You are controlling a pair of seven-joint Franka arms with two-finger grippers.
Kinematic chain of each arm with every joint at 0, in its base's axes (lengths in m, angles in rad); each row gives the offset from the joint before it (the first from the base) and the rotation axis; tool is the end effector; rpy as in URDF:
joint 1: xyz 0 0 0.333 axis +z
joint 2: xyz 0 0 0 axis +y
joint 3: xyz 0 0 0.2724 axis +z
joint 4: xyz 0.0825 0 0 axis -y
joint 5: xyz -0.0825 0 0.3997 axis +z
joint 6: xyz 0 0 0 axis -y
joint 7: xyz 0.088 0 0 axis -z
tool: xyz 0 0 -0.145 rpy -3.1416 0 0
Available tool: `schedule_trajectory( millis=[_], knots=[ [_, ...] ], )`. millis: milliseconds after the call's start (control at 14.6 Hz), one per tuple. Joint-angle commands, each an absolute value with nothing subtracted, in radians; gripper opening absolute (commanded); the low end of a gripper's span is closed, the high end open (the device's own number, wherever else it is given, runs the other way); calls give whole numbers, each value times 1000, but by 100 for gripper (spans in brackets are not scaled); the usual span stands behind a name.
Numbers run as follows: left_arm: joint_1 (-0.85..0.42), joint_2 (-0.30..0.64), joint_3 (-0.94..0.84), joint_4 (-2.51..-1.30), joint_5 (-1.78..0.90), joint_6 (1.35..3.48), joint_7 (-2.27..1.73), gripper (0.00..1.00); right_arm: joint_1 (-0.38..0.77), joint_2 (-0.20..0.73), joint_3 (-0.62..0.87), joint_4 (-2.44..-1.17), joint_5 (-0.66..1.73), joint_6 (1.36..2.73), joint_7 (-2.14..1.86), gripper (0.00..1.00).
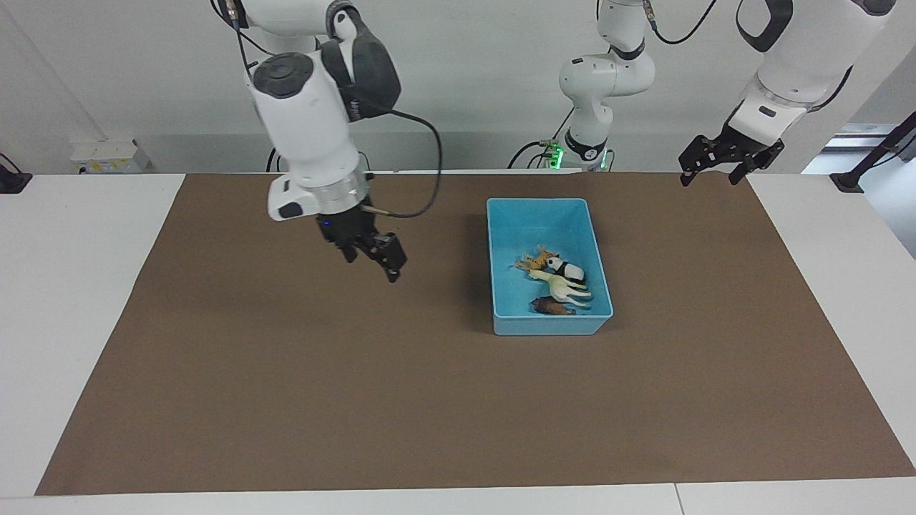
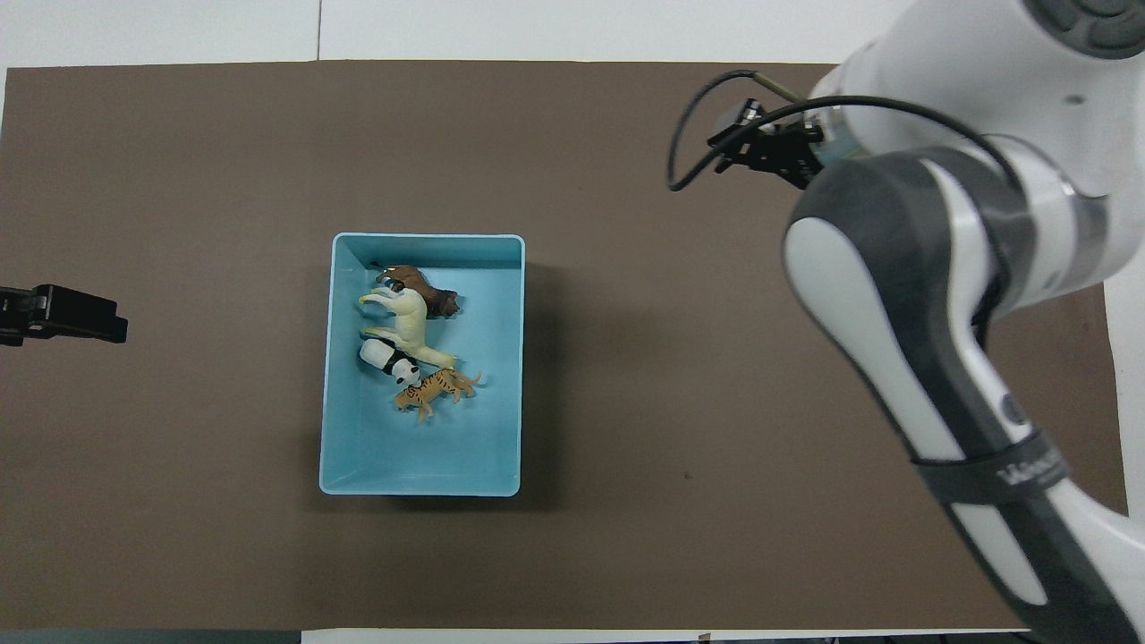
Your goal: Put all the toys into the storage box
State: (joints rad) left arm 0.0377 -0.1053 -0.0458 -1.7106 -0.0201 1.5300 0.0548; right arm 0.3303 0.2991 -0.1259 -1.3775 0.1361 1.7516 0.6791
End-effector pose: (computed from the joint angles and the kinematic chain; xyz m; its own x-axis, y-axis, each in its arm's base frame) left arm 0.5325 -0.0081 0.5300 0.9952 -0.0630 -0.0744 -0.0618 -0.9979 0.0194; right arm 0.6445 0.1602 0.4727 0.8838 -0.4679 -0.0023 -0.4645 -0.8768 -0.1244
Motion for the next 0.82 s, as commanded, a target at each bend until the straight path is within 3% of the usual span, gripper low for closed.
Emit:
schedule_trajectory(
  millis=[0, 343, 755],
  knots=[
    [49, -127, -54, -1738, -35, 1523, 87, 100, 197, 239, -110, -1439, 49, 1672, 219, 100],
    [49, -127, -54, -1738, -35, 1526, 69, 100, 16, 137, -109, -1480, -84, 1652, -319, 100],
    [46, -127, -55, -1740, -35, 1545, 9, 100, -35, -52, -106, -1538, -78, 1396, -142, 100]
  ],
)
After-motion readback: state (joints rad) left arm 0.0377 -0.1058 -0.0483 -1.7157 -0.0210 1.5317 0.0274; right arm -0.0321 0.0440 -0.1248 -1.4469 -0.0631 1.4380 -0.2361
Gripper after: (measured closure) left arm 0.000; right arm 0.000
